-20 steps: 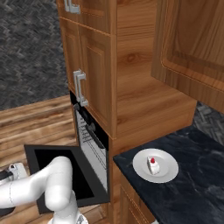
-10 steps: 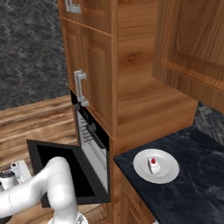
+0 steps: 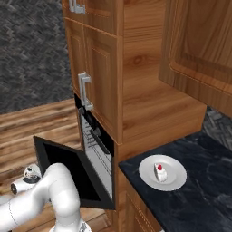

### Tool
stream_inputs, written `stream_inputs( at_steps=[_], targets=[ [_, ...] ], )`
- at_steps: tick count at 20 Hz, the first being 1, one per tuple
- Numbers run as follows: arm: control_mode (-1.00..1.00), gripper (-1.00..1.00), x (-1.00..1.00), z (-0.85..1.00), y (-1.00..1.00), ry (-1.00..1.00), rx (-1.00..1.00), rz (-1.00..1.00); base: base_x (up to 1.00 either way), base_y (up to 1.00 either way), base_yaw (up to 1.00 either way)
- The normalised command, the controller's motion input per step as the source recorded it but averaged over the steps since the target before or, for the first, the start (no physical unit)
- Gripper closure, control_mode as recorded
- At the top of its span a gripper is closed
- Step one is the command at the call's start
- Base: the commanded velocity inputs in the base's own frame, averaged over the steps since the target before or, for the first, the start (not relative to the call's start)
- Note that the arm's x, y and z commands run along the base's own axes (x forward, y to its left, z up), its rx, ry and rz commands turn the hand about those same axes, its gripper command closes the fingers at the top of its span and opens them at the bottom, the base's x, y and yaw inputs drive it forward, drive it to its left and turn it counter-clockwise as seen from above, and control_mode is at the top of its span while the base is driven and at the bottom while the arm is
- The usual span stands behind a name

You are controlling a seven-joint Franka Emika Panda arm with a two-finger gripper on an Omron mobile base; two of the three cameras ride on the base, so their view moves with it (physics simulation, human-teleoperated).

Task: Take the baked cake out of the oven and place it on the plate for cooling. Then close the oven door.

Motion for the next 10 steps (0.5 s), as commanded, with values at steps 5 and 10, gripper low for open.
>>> stream_inputs(
  at_steps=[5,10],
  targets=[
    [-1.0,-1.0,0.34,0.06,-0.29,-0.16,-0.37,-0.47,0.0,0.0,0.0],
    [-1.0,-1.0,0.41,0.16,-0.17,-0.18,-0.37,-0.49,0.0,0.0,0.0]
  ],
)
